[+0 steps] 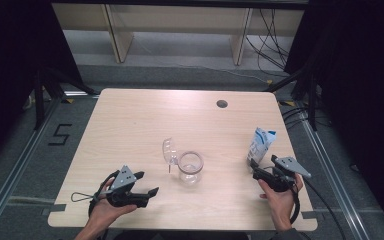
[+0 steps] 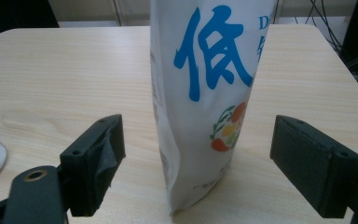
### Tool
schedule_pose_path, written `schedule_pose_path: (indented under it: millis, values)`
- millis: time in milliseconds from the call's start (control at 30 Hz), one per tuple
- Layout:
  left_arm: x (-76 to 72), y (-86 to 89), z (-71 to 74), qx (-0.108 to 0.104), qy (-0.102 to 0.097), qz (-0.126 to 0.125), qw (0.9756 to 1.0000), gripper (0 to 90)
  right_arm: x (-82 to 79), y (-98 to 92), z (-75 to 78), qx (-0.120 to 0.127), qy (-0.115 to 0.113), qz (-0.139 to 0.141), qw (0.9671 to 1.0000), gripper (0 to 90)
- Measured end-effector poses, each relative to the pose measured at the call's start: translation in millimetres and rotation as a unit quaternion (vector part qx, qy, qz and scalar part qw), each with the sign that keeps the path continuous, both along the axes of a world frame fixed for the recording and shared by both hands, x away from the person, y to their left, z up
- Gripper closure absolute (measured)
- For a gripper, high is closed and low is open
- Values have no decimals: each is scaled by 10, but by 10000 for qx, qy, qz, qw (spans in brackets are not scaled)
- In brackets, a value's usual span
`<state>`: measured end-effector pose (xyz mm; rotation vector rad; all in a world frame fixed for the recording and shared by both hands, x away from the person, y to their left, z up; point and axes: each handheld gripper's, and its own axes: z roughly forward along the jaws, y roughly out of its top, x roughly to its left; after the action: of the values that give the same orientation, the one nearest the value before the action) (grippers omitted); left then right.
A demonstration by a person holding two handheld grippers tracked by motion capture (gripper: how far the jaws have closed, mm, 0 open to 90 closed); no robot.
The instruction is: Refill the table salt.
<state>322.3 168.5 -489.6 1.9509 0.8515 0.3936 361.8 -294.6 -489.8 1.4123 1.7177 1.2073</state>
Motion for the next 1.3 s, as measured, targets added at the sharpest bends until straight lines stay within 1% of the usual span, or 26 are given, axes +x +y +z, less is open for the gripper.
schedule_pose_path:
  millis: [33,67,133,167,200,233,267,300,333,467,500,533,567,667,700,767,800,867,967,1033,1067,1100,1133,1167,1233,1300]
  values:
    - [-3,-6,-1,-20,0,17,10000,235,2,34,-14,47,5,-172,9998,189]
    - [-3,-6,-1,-29,-3,19,10000,235,16,8,-9,-5,13,11,10000,189]
    - [12,3,-5,17,-15,-40,10000,235,27,26,-19,47,53,-103,9999,189]
    - [6,-6,-13,-63,43,18,10000,235,45,12,-31,-1,56,-14,10000,189]
    - [3,-1,-8,-24,49,32,10000,235,52,18,-39,-74,48,-94,9999,188]
    - [6,6,-1,18,0,-7,10000,235,41,58,-44,164,147,-181,9996,188]
    - [4,3,-1,-16,-3,-7,10000,235,71,27,-56,0,56,-41,10000,188]
    - [2,1,-1,-20,-5,-6,10000,235,69,58,-66,58,89,-212,9997,188]
    - [0,-1,-2,-41,-6,-2,10000,235,82,32,-61,49,84,-43,9999,190]
    - [-2,16,1,-16,-10,-2,10000,235,115,50,-66,-3,48,-112,9999,190]
    - [-4,18,0,-13,-10,-4,10000,235,110,88,-70,125,111,-263,9995,190]
    - [-6,18,0,-18,-13,0,10000,235,130,63,-71,15,74,-131,9999,190]
    - [-6,17,2,-17,-17,-4,10000,235,143,75,-86,-14,-10,-191,9998,190]
    - [-11,4,-5,-67,20,2,10000,235,164,85,-86,-34,116,-167,9998,192]
    - [-11,5,-3,-33,-3,-18,10000,235,185,92,-105,64,35,-150,9999,192]
    - [-7,10,-1,7,-55,-66,10000,235,198,108,-108,-87,68,-262,9996,192]
    - [-7,12,-2,2,-56,-63,10000,235,210,109,-117,-9,91,-219,9997,192]
    - [-6,16,-3,-9,-48,-53,10000,235,221,106,-116,-74,152,-230,9996,193]
    - [-8,14,-5,-30,-33,-27,10000,235,250,138,-128,-97,102,-406,9991,197]
    - [-9,12,-4,-3,-42,-34,10000,235,276,137,-137,-77,70,-311,9995,201]
    - [-13,9,-5,-12,-21,-6,10000,235,288,150,-147,-103,31,-412,9991,202]
    - [-12,9,-5,-9,-27,-14,10000,235,295,154,-146,-164,111,-430,9989,202]
    - [-11,9,-4,-8,-31,-29,10000,235,304,161,-150,-132,130,-384,9991,204]
    - [-6,11,-7,-16,-69,-46,10000,235,308,199,-165,50,199,-492,9986,205]
    - [-8,14,-5,-31,-37,-36,10000,235,331,183,-161,-130,209,-433,9988,208]
    - [-12,16,-3,-22,-13,-12,10000,235,333,189,-158,-62,171,-377,9991,210]
